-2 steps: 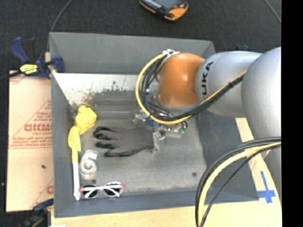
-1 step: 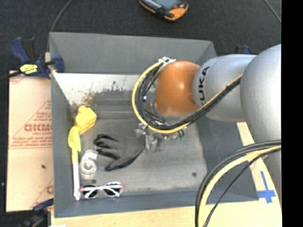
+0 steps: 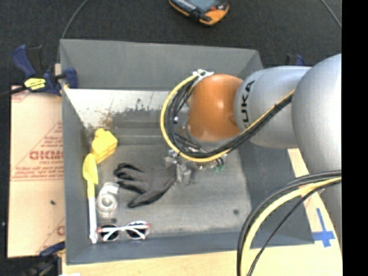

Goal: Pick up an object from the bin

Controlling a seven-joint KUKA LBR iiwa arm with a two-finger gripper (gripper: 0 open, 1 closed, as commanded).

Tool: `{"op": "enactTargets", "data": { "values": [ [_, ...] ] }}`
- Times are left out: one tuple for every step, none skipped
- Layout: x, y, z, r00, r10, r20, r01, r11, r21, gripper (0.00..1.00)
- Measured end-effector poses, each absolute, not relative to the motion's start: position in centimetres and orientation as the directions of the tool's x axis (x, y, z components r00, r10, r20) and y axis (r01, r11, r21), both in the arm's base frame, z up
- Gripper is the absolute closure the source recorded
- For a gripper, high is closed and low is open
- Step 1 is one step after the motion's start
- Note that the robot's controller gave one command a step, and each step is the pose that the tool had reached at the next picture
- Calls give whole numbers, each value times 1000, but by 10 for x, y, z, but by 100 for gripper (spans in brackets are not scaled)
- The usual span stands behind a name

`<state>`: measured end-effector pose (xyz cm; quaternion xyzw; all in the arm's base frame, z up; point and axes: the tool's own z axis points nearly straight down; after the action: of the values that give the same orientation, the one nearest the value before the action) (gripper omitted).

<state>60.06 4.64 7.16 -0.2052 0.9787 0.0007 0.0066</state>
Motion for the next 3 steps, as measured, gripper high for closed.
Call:
{"op": "enactTargets", "data": {
  "values": [
    [600, 46, 73, -916, -401, -13, -401, 916, -1, 100],
    [600, 46, 78, -916, -401, -14, -401, 916, -2, 100],
    [599, 46, 85, -916, -401, -11, -401, 916, -1, 100]
  ]
}}
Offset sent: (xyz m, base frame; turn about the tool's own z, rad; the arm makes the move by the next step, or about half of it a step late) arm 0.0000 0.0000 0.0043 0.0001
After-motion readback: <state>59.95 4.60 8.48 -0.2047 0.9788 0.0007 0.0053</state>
